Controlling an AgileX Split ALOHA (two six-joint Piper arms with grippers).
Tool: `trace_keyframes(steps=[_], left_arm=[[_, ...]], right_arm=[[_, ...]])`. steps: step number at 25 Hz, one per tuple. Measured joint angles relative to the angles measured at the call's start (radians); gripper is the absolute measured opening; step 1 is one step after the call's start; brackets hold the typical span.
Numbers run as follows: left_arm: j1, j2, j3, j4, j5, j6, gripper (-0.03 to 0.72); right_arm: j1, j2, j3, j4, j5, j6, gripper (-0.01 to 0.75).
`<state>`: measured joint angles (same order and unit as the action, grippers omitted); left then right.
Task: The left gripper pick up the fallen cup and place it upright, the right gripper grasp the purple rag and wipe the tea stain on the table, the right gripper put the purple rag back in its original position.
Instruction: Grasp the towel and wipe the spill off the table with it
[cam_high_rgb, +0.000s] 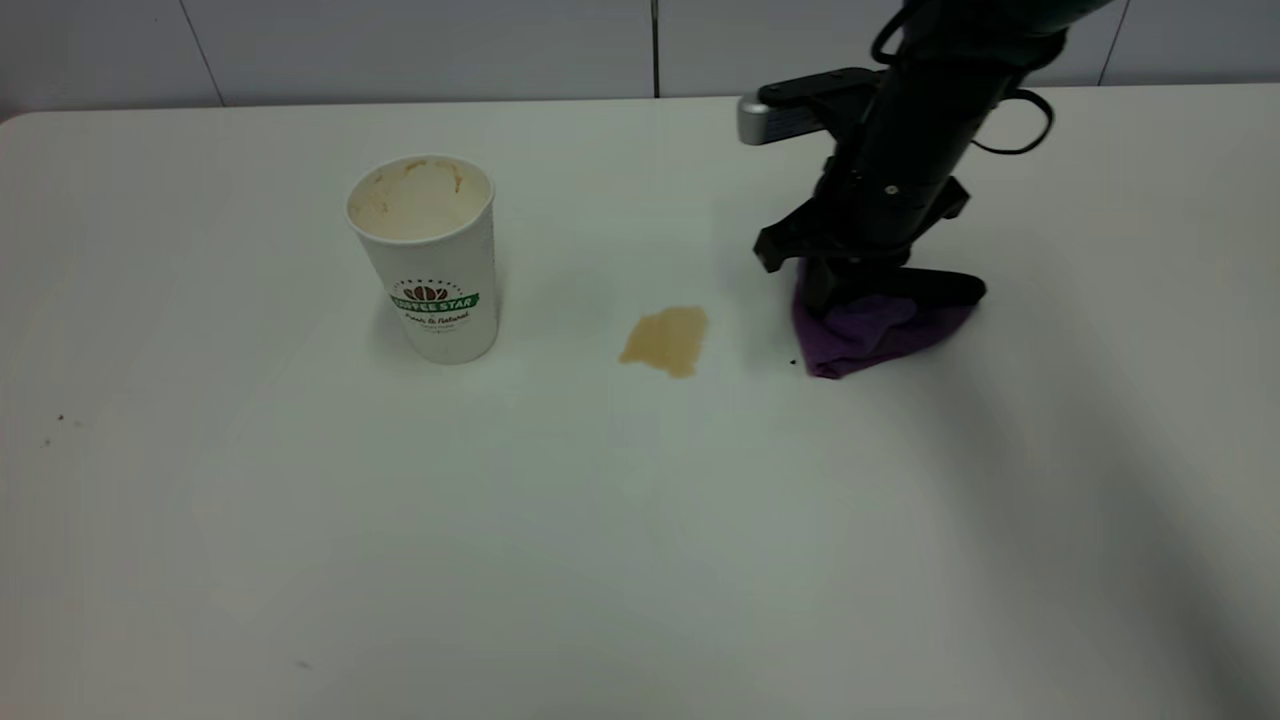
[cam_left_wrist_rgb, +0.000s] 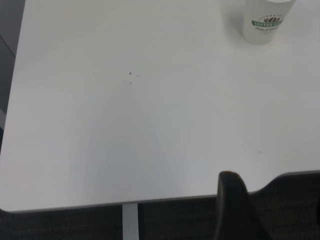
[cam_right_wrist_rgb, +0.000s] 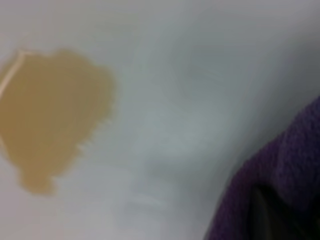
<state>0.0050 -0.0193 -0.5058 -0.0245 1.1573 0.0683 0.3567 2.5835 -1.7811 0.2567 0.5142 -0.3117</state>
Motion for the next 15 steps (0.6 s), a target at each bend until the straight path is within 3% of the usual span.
trace_keyframes(steps=[7,15], left_arm=[[0.000,0.000,0.000,0.000,-0.001,0.000,0.432],[0.000,0.000,0.000,0.000,-0.002,-0.002,0.432]], right_arm=[[0.111,0.075,-0.168,0.009,0.083,-0.001,0.048],[0.210,0.086,-0.203,0.100,0.120,-0.035,0.048]])
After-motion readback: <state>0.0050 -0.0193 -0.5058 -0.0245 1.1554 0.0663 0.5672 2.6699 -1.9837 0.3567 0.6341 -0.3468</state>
